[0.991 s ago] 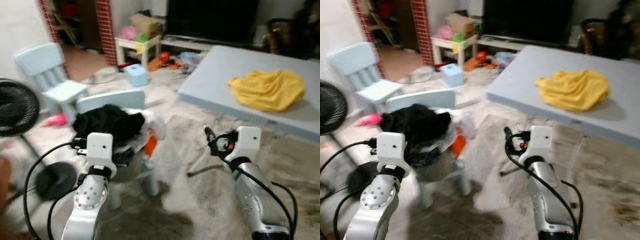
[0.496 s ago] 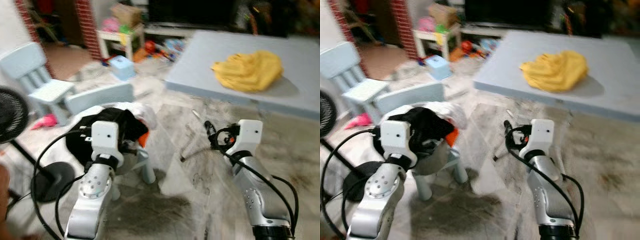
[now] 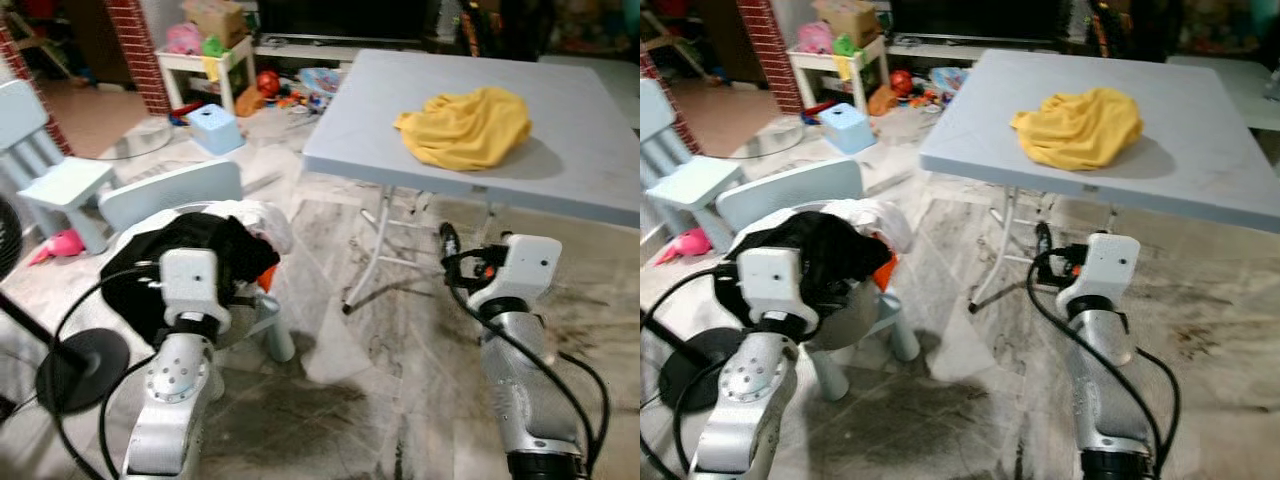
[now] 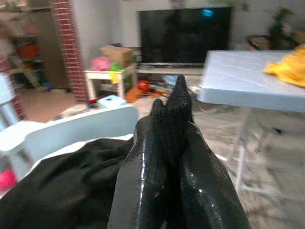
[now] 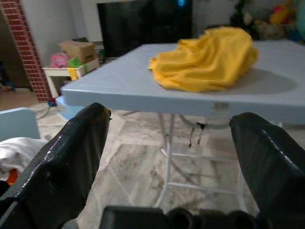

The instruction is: Hang hanger

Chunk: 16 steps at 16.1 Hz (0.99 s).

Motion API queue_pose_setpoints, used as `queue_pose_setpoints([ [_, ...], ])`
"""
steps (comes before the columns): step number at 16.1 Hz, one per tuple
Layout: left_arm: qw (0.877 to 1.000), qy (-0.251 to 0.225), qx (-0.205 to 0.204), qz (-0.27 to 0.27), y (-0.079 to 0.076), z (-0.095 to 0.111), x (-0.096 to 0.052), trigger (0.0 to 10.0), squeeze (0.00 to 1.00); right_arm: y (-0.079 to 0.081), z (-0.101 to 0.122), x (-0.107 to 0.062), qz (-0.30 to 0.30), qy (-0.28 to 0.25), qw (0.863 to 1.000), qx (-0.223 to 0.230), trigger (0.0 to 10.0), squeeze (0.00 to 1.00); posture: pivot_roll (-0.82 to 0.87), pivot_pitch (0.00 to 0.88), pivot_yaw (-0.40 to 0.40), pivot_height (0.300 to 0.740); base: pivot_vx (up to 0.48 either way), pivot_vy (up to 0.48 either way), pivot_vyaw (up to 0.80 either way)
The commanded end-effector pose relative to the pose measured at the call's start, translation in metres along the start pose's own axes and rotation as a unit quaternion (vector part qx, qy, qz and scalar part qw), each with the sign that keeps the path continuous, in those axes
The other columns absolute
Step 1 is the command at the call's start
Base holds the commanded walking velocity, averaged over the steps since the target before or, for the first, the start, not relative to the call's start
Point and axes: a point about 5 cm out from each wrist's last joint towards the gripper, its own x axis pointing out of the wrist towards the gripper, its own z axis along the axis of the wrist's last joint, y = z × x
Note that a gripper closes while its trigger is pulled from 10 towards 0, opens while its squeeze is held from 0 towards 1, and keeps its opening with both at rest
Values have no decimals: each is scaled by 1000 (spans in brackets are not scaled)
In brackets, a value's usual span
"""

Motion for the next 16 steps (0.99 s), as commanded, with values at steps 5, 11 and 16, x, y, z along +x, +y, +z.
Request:
queue_pose_setpoints([
  [5, 999, -41, -24, 18, 9, 8, 0, 10000, 0, 2, 2, -3, -5, -32, 999, -10, 10000, 0, -33, 0, 18, 740, 0, 0, 0],
  [11, 999, -12, -24, 38, 16, -3, -12, 10000, 0, 2, -3, -10, 3, -11, 1000, -20, 10000, 0, -42, 0, 30, 740, 0, 0, 0],
  [16, 998, -3, -46, 49, 17, -6, -10, 10000, 0, -6, -2, -8, -29, -16, 999, -29, 10000, 0, -42, 0, 29, 740, 0, 0, 0],
])
